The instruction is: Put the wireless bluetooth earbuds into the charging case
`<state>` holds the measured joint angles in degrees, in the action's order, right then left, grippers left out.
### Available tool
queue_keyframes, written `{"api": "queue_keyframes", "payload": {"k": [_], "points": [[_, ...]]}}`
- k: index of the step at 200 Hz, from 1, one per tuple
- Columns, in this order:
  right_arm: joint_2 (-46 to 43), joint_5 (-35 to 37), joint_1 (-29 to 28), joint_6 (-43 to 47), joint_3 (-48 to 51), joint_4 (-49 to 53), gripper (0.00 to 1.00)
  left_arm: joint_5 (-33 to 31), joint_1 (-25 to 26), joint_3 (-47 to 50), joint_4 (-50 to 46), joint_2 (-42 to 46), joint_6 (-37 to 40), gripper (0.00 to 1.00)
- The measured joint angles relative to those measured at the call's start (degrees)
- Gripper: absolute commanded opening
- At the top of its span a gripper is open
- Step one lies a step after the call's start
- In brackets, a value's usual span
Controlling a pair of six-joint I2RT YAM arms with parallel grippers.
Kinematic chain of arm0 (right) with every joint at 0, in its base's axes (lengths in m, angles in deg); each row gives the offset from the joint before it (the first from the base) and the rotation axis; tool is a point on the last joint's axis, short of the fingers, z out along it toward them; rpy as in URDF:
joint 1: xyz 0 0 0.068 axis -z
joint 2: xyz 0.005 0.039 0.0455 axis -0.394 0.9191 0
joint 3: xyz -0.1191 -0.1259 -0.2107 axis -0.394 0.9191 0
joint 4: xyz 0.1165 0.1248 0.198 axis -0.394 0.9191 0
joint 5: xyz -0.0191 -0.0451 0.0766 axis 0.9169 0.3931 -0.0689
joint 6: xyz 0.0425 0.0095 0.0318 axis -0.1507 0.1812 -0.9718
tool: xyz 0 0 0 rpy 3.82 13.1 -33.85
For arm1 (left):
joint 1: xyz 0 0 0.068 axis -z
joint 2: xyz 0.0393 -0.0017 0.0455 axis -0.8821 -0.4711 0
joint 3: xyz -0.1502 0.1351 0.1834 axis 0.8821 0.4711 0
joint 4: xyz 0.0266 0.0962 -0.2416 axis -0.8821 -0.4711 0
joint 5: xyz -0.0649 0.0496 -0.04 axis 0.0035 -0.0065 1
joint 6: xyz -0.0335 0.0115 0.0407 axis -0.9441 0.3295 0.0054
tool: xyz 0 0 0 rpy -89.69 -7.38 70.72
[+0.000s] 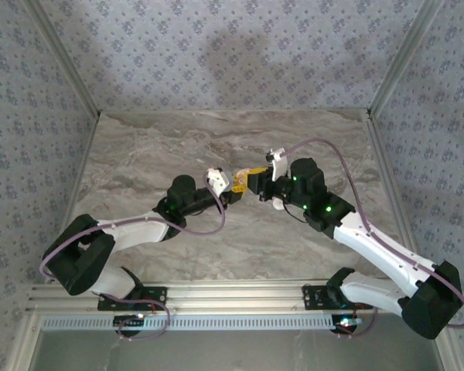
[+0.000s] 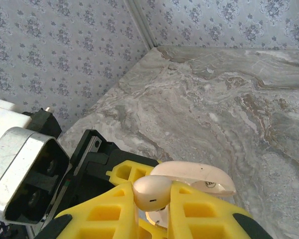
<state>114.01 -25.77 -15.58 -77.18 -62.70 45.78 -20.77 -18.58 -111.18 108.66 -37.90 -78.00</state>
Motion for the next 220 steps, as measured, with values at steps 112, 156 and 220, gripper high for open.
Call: {"api": "queue_keyframes", "payload": {"k": [112,156,220], "points": [[2.8,0.0,-0.8,0.0,0.2,-1.0,0.19,0.0,0.0,-0.3,0.0,0.0,0.0,0.15],[3.0,0.3,-1.0,0.0,0.6,-1.4,0.19,-0.1,0.2,-0.4,0.2,0.1,-0.1,0.15],[2.5,0.7,-1.2,0.7,1.8,-1.7,0.22,-0.4,0.2,-0.4,-0.6,0.1,-0.5,0.16]]}}
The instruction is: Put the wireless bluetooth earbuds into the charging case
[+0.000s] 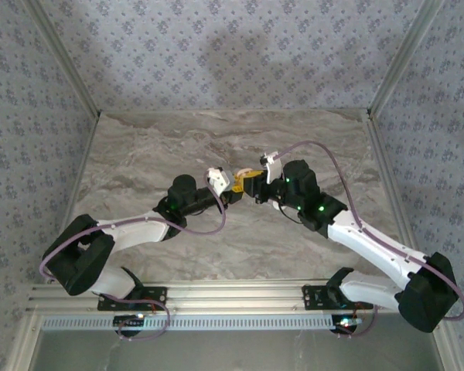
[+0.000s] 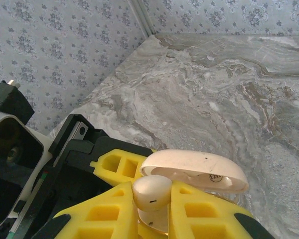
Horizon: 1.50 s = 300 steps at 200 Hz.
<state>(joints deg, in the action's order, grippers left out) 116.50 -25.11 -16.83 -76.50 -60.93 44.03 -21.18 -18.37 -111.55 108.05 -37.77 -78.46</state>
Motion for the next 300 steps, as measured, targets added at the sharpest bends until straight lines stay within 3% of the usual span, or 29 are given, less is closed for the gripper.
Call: {"api": "queue_keyframes", "payload": {"k": [50,181,231,300], "points": [[-0.9,0.7,-0.1,1.1,0.2,1.7,0.29,-0.2,0.1,0.0,-0.2,0.7,0.0,0.16],[-2.1,0.1,-0.6,2.6,-2.0,5.7,0.57,-0.5,0.1,0.0,-0.7,1.2,0.0,0.16],[-3.2,-1.4,0.5,2.6,-4.3,6.5,0.58,-0.4,0.1,0.0,-0.3,1.8,0.0,0.16],[-4.5,-2.3,3.8,0.9,-5.0,10.2,0.53,-1.0,0.0,0.0,-0.7,2.1,0.0,0.16]]}}
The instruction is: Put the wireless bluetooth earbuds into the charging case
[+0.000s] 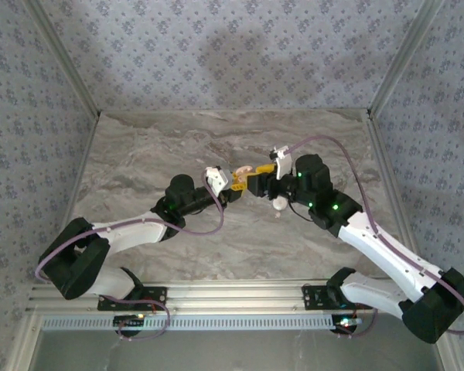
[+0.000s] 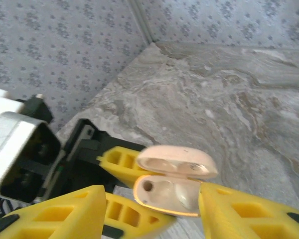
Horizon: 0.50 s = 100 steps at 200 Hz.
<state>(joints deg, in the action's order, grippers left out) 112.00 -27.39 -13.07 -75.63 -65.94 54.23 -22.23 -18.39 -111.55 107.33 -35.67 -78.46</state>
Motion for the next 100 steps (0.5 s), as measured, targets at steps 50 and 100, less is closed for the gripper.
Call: {"api": "queue_keyframes", "payload": {"k": [50,100], "points": [[1.2,1.7,3.9,-4.7,-2.5,18.9,0.52,-1.6,-3.9,0.3,-2.9,2.8,-0.7,0.16],[10.5,1.8,13.5,-13.6,-2.7,36.6,0.52,-2.0,-5.6,1.4,-7.1,5.8,-0.9,0.16]]}}
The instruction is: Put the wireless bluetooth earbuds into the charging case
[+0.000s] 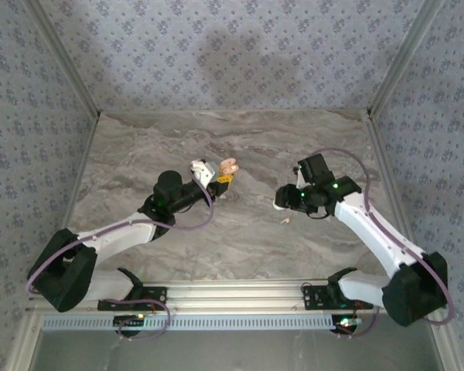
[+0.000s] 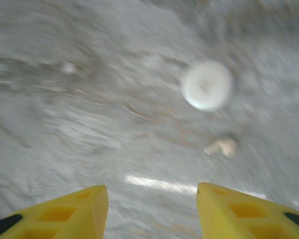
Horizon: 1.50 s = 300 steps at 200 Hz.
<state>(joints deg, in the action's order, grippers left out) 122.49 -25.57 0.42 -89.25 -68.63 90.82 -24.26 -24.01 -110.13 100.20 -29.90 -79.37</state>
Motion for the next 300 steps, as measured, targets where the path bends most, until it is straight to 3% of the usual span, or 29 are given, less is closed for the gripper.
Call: {"api": "queue_keyframes", "payload": {"k": [53,132,225,300], "points": [[9.4,-1.9,2.4,-5.0,4.9,2.5,0.51,0.0,-0.3,0.9,-1.8,0.2,0.0,0.16],[21.4,-3.0,3.2,-4.9,4.5,-5.1,0.41,-0.2,-1.2,1.9,-2.8,2.0,0.0,0.16],[23.9,-1.5,3.3,-1.4,0.3,-8.5,0.41,-0.4,-1.2,2.0,-3.1,2.3,0.0,0.16],[28.1,3.0,1.6,2.9,-5.0,-3.7,0.37,-0.4,-1.5,2.0,-3.4,2.6,0.0,0.16]]}}
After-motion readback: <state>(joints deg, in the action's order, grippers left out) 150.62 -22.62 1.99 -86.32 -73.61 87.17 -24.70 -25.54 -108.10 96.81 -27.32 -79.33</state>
